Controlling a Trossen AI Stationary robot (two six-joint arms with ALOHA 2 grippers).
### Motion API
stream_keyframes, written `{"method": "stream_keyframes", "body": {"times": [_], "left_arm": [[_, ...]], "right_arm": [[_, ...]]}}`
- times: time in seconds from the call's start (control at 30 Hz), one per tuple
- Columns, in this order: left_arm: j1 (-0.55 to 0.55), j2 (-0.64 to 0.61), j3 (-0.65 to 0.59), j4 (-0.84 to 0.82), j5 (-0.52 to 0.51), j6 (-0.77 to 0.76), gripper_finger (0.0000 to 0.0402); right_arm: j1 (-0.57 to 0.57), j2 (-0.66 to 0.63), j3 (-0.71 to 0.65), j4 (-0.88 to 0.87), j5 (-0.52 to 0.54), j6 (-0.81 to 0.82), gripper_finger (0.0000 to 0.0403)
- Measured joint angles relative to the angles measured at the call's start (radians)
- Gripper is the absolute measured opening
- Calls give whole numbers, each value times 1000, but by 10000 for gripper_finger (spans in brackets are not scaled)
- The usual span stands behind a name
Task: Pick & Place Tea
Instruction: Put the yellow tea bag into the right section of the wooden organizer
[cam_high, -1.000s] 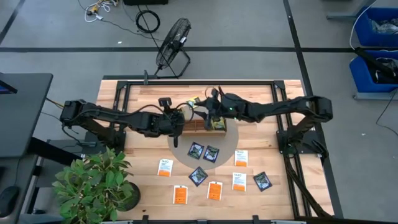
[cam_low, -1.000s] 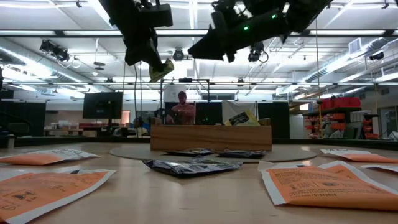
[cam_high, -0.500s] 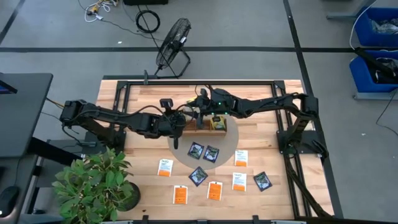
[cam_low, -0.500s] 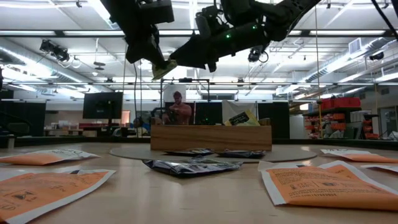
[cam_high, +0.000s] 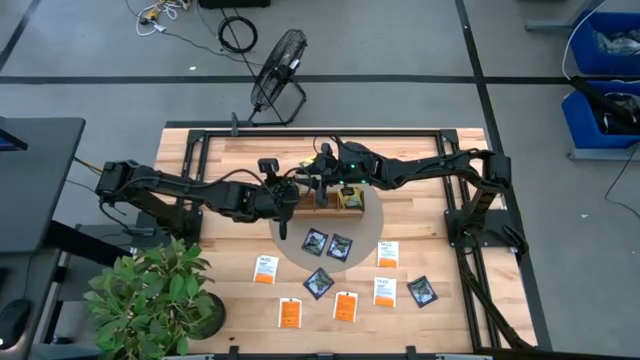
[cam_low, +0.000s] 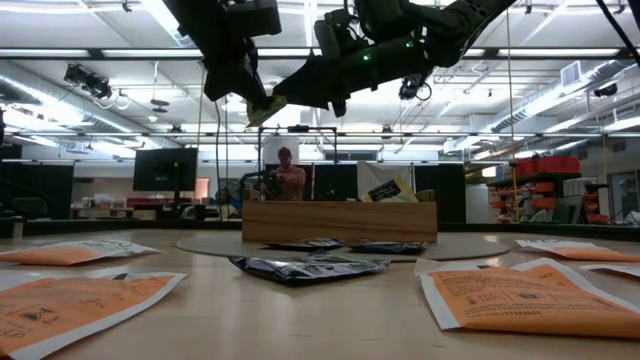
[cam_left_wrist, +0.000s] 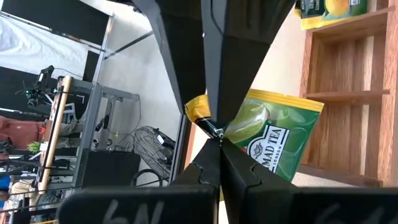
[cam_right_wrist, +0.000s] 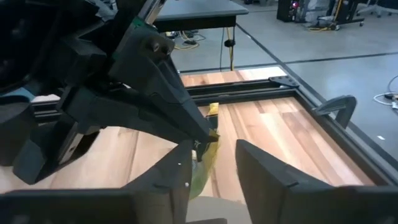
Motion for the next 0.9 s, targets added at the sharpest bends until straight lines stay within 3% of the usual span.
{"method": "stream_keyframes", "body": {"times": [0.3, 0.6, 0.9], "left_arm": [[0, 0, 0, 14, 0, 12, 3], [1, 0, 0, 14, 0, 10, 16], [-23, 0, 0, -19, 1, -2, 122]], "right_arm": [[0, 0, 0, 4, 0, -3, 11], [0, 0, 0, 5, 11, -36, 2], [-4, -1, -1, -28, 12, -54, 1]]}}
